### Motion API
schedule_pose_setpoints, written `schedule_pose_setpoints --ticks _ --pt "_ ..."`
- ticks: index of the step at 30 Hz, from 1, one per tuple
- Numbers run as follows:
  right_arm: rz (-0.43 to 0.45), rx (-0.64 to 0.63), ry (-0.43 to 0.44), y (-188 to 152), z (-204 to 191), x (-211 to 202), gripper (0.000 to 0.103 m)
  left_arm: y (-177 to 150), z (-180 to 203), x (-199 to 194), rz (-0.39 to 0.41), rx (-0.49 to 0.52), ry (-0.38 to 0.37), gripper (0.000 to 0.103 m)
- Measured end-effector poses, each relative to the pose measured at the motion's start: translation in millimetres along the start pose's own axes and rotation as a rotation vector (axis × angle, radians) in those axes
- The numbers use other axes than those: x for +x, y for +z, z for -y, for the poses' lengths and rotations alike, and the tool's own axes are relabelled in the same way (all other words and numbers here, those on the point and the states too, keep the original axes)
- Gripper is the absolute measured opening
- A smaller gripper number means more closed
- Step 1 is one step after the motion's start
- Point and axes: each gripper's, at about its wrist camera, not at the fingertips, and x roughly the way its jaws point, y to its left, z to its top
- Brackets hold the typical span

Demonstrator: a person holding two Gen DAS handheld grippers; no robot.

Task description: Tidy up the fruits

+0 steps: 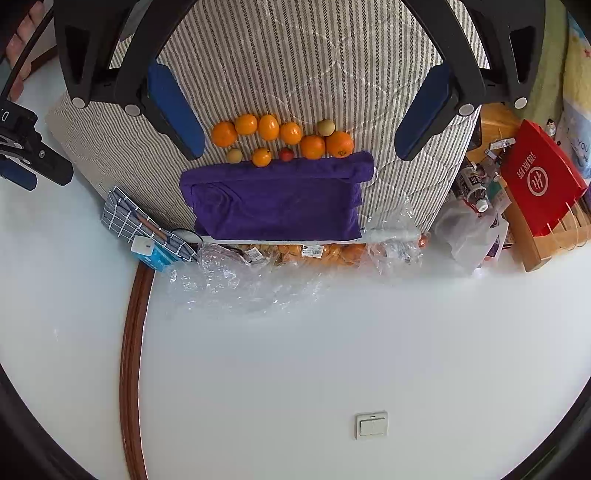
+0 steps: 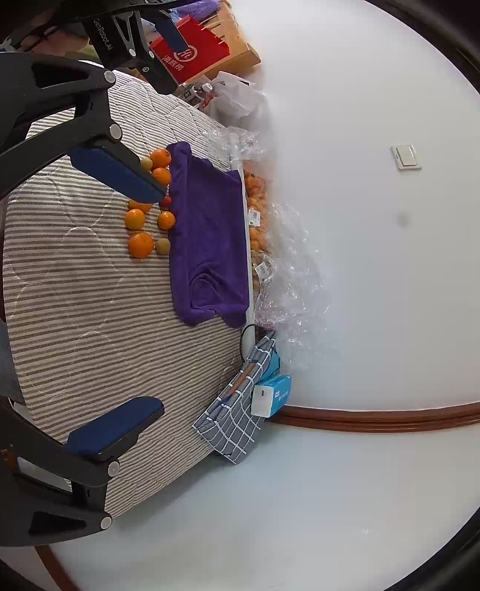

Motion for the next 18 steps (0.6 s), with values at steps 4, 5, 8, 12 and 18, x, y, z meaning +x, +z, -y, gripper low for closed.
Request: schedule_pose_setpoints --ticks 4,5,8,12,18 --pt "0.005 -0.002 -0.001 -0.5 -0.5 -2.3 0.103 0.4 1.2 0.6 0.003 0.002 0.000 0.103" --pt "0.007 -0.002 0.002 -0.2 -0.8 -3.2 0.103 0.7 1.4 0.7 0.005 0.002 0.001 0.103" --pt "0.008 -0.005 0.002 2.0 0.0 -4.4 0.103 1.6 0.7 1.9 0.004 -0.004 0.000 0.103" --pt "0.010 -0.001 0.018 1.0 -0.8 -6.7 0.103 0.3 1.2 -1.6 0.000 -0.008 -0.003 0.103" --pt "0.009 -0.012 0.021 0.5 -5.4 -4.9 0.103 3.7 3.5 2.0 -0.002 -0.007 0.006 0.103"
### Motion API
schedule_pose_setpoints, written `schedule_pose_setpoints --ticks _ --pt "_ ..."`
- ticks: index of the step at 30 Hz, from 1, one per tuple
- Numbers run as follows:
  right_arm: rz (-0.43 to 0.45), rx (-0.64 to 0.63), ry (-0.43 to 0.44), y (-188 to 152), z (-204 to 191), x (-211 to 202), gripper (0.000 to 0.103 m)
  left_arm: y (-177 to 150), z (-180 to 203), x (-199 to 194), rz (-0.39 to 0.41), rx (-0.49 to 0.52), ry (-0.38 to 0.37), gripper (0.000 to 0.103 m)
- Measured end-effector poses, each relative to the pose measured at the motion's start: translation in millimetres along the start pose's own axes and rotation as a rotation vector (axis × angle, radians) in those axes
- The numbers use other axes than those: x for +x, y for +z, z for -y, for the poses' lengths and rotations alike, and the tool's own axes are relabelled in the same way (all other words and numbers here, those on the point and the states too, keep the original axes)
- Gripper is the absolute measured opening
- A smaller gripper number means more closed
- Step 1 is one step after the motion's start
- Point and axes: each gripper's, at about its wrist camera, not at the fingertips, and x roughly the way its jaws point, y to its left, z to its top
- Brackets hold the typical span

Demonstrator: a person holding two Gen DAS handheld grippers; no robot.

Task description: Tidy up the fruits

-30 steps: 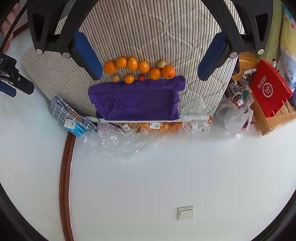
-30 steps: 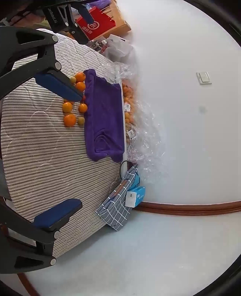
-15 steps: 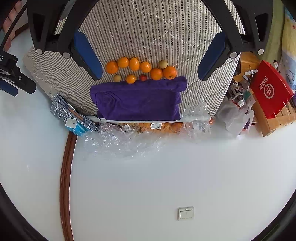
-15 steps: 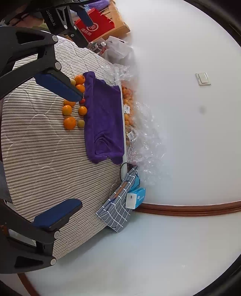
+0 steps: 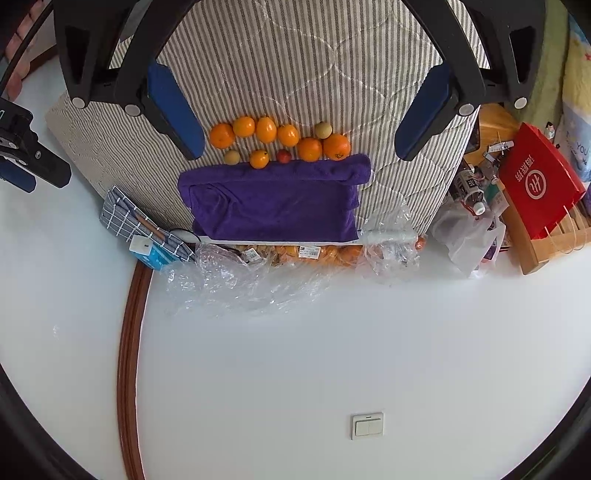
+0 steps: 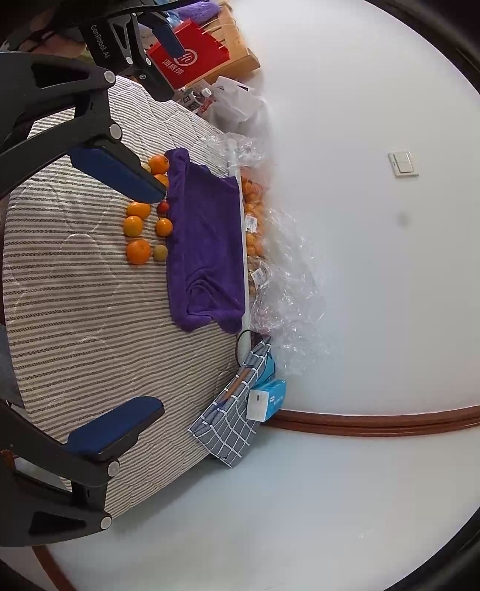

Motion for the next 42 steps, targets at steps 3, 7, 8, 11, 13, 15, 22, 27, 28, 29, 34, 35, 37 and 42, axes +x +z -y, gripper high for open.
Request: schedule_pose_setpoints --ticks 3,7,8,11,13,15,22,27,28,29,34,35,37,42 --pt "0.003 0.000 -0.001 0 1 0 0.103 -9 -8 -6 0.003 -0.004 0.003 0.103" --pt "0.014 0.002 0.004 -1 0 -4 0.103 -10 -8 -7 0.003 -0.007 0.000 0.103" --pt "0.014 0.004 0.005 -1 0 -4 0.103 -11 -9 -7 0.005 -0.006 -0.002 0.103" --pt "0.013 0.003 0.006 -1 0 -4 0.103 -11 -8 -9 0.010 -0.005 -0.001 0.103" --pt "0.018 0.006 0.006 -1 1 -5 0.103 -11 -8 -9 0.008 -0.004 -0.003 0.103" --pt "0.018 0.010 0.010 -2 2 -4 0.103 -12 -8 -9 0.010 -0.004 0.000 0.103" --pt "0.014 0.016 0.004 -5 0 -2 0.103 -12 -7 -9 0.011 -0.004 0.001 0.103" --pt "0.016 0.013 -0.001 -6 0 -1 0.103 -13 -7 -8 0.006 -0.006 -0.003 0.103" --pt "0.017 0.013 -0.002 -7 0 -1 0.103 -13 -8 -7 0.004 -0.006 -0.004 0.103" --pt "0.017 0.013 0.000 -7 0 -1 0.103 -13 -8 -7 0.004 -0.006 -0.004 0.103" --pt "0.014 0.015 0.011 -7 0 0 0.103 -14 -8 -6 0.001 -0.008 -0.004 0.103" --pt "0.014 0.014 0.015 -7 0 0 0.103 -14 -8 -6 -0.001 -0.007 -0.004 0.103" --pt "0.018 0.011 0.015 -6 -1 0 0.103 -14 -8 -6 0.000 -0.005 -0.003 0.103" --pt "0.025 0.005 0.013 -5 -4 0 0.103 -15 -9 -3 -0.006 -0.013 -0.001 0.103"
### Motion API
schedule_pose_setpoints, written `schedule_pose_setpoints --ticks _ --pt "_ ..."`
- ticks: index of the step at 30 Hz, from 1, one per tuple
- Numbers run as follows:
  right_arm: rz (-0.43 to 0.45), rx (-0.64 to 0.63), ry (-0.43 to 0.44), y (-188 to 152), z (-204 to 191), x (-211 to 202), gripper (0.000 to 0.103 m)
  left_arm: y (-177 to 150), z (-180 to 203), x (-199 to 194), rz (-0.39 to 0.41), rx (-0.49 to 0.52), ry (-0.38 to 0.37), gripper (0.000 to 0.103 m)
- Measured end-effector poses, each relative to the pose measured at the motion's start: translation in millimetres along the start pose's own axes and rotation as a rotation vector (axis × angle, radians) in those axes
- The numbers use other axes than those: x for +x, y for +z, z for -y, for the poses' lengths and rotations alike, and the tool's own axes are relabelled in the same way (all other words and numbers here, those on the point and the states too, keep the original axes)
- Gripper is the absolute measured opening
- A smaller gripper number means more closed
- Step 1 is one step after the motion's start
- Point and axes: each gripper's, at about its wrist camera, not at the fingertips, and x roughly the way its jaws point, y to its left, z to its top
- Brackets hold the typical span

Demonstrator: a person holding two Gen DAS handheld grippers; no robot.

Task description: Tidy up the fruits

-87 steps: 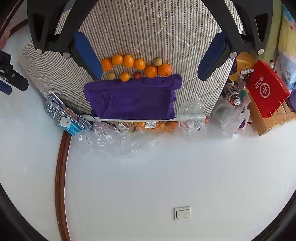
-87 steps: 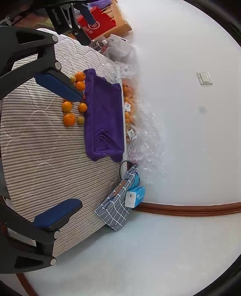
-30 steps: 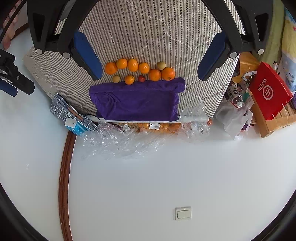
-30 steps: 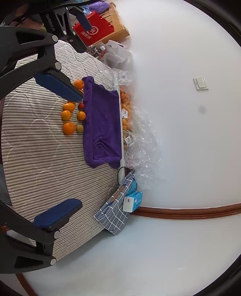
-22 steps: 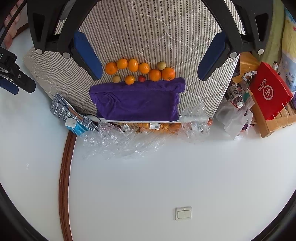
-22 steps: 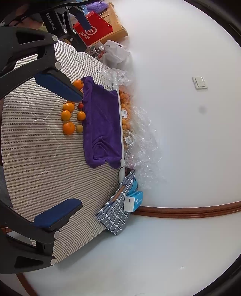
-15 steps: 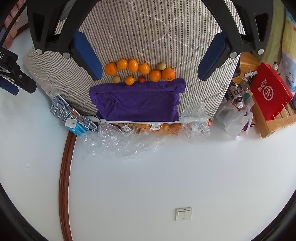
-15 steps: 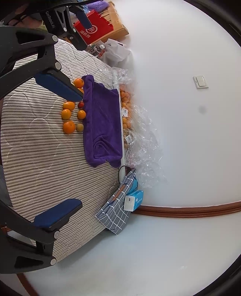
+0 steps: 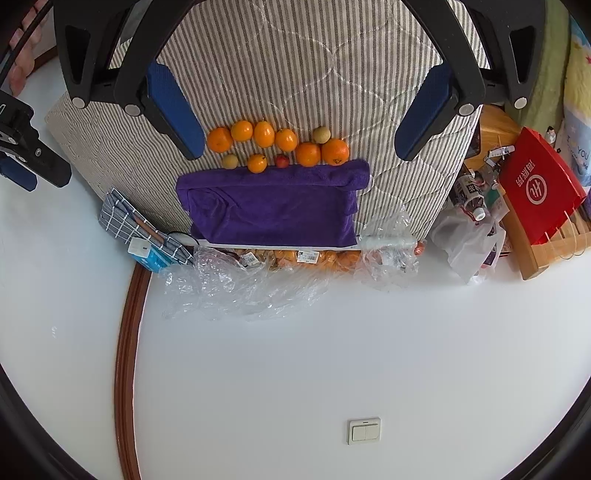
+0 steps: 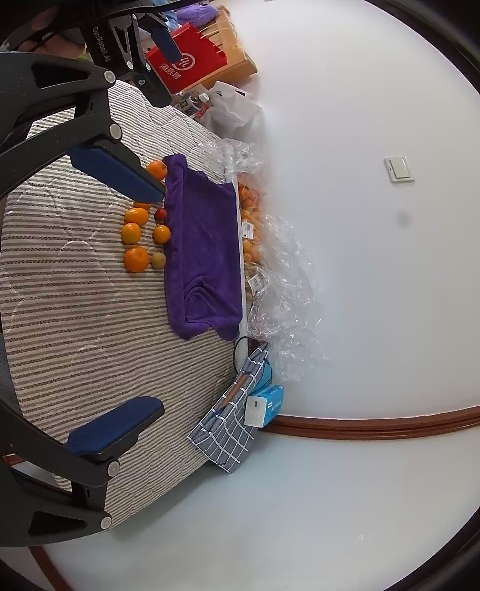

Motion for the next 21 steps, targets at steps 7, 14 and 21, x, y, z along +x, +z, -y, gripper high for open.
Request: schedule_pose_setpoints --ticks 7,14,21 --pt "-0.001 0.001 -0.002 2 0 8 0.103 3 -2 6 -0.001 0.001 0.009 0.103" --pt "0.017 -0.016 -0.004 7 0 22 0.103 9 -3 19 0.020 0.003 0.018 0.103" --pt "-0.010 -0.038 0.022 1 -4 63 0.103 3 -11 58 -0.013 -0.022 0.026 0.103"
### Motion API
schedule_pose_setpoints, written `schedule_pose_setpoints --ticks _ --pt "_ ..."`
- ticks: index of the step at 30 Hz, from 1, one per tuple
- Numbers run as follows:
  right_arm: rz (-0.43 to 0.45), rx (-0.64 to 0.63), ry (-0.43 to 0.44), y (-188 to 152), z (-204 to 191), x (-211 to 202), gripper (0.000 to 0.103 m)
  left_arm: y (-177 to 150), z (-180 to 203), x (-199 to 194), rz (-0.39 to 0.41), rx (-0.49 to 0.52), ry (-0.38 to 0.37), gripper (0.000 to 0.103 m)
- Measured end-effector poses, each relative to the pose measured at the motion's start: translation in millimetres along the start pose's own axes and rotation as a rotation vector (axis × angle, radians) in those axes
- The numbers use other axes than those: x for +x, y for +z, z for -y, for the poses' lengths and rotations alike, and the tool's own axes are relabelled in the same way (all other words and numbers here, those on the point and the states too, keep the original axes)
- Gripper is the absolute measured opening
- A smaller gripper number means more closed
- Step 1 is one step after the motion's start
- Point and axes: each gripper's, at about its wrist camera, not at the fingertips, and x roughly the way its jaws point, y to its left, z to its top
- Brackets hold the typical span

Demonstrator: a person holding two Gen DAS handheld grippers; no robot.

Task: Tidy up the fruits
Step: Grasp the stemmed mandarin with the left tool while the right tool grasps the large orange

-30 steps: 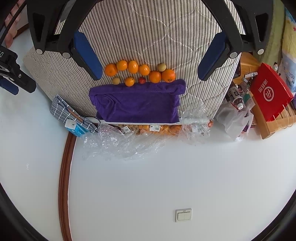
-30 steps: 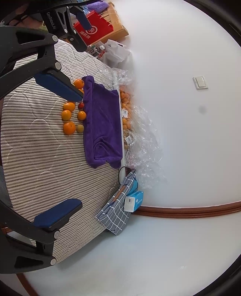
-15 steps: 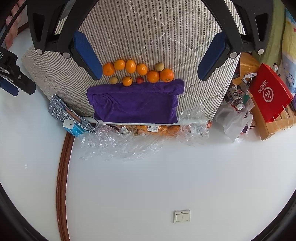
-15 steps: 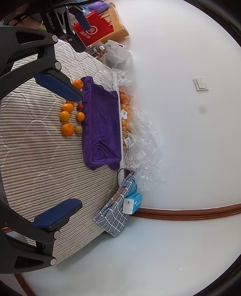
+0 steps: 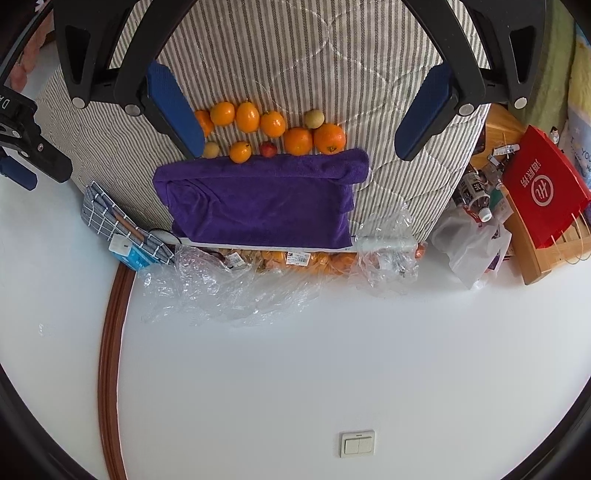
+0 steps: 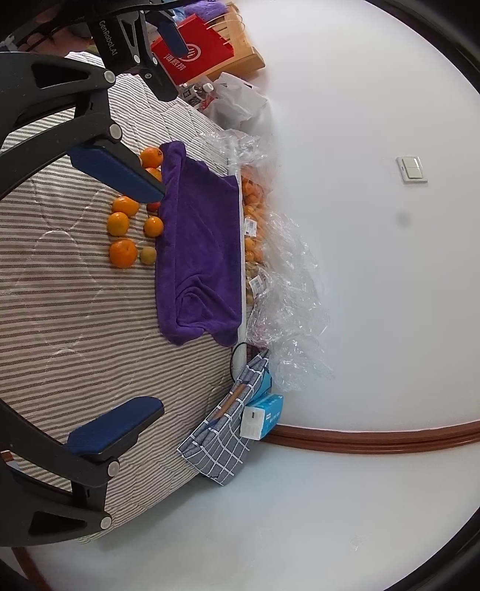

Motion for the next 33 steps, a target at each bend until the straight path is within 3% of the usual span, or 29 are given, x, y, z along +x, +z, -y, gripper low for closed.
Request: schedule_pose_setpoints --ticks 7,9,11,13,16,18,24,33 --pt "-0.134 0.032 0.035 -20 -1 68 0.102 -19 -22 53 -0.109 -0.016 0.000 0.103" --pt "-0.178 0.024 0.046 -28 -4 87 0.096 -26 -27 68 -0.143 0.001 0.022 0.103" --pt "-0.224 0.026 0.069 -38 -7 102 0.084 -34 -35 79 -0.165 -0.006 0.040 0.103" --pt "-0.253 0.030 0.101 -48 -11 118 0.083 -41 -46 90 -0.203 -0.024 0.047 0.103" --pt "-0.272 0.031 0.124 -59 -19 138 0.071 -52 -62 103 -0.239 -0.043 0.062 0.103" --pt "-0.293 0.041 0.144 -63 -25 149 0.070 -57 -70 108 -0.258 -0.043 0.063 0.103" --pt "-0.324 0.047 0.172 -67 -37 176 0.069 -57 -74 111 -0.241 -0.033 0.031 0.103" --pt "-0.348 0.072 0.204 -67 -28 189 0.057 -50 -71 118 -0.214 -0.057 -0.026 0.103"
